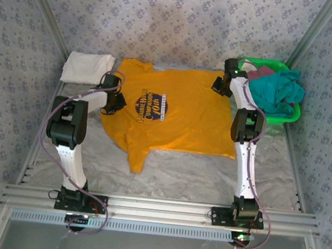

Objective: Fold and stack the t-shirts

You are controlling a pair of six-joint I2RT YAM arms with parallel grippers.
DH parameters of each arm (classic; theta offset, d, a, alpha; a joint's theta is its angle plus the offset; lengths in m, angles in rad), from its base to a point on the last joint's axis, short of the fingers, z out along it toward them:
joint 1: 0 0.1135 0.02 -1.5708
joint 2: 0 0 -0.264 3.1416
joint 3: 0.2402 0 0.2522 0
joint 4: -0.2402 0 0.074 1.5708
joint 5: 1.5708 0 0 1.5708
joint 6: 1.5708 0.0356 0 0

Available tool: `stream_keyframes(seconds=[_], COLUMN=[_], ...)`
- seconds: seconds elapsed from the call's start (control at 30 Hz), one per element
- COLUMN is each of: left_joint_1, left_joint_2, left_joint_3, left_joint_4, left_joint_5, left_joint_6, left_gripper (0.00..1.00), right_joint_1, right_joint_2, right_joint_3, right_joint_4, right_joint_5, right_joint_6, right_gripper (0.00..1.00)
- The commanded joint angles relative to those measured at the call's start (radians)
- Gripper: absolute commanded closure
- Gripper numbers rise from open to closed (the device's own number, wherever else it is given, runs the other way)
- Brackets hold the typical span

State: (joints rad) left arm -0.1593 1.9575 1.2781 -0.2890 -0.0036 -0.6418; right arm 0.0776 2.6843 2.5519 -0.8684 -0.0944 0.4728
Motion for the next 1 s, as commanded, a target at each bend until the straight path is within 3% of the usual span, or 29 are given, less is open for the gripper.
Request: stream_keyframes(seconds=[0.0, 0.1, 0.23, 0.3, 0.4, 0.5, 0.6, 0.73, 0.87, 0.97], left_joint_1=[-0.001, -0.001, 0.001, 0.001, -0.004, -0.040, -0.103, -0.188, -0.314, -0.351], left_joint_2=[-0.177, -0.331, -0.520, -0.621, -0.766, -0.871, -0.867, -0.776, -0.700, -0.659], left_joint_3=[-0.050, -0.158, -0.325, -0.429, -0.574, -0.672, -0.694, -0.682, -0.625, -0.620], left_joint_4=[-0.030, -0.035, -0.084, -0.114, -0.132, -0.146, -0.173, -0.143, -0.155, -0.171], left_joint_5=[-0.046, -0.067, -0.067, -0.041, 0.043, 0.125, 0.175, 0.243, 0.194, 0.183], left_joint_6=[-0.012, -0.025, -0.053, -0.075, -0.100, -0.104, -0.098, -0.109, -0.118, -0.162], left_gripper=[0.91, 0.83, 0.79, 0.76, 0.72, 0.68, 0.64, 0.63, 0.61, 0.61], right_joint_1=[0.004, 0.024, 0.060, 0.085, 0.124, 0.200, 0.280, 0.306, 0.303, 0.302], right_joint_2=[-0.116, -0.287, -0.537, -0.715, -0.985, -1.164, -1.251, -1.319, -1.318, -1.319], right_joint_3=[0.006, -0.154, -0.454, -0.707, -1.152, -1.451, -1.589, -1.722, -1.739, -1.737], right_joint_4=[-0.046, 0.019, 0.139, 0.293, 0.601, 0.759, 0.779, 0.854, 0.850, 0.870], right_joint_5=[-0.027, -0.018, -0.021, -0.053, -0.103, -0.085, -0.033, -0.021, 0.022, 0.025], right_joint_6=[-0.037, -0.067, -0.120, -0.134, -0.113, -0.177, -0.226, -0.181, -0.167, -0.170], right_gripper=[0.88, 0.72, 0.66, 0.63, 0.50, 0.45, 0.45, 0.45, 0.45, 0.45])
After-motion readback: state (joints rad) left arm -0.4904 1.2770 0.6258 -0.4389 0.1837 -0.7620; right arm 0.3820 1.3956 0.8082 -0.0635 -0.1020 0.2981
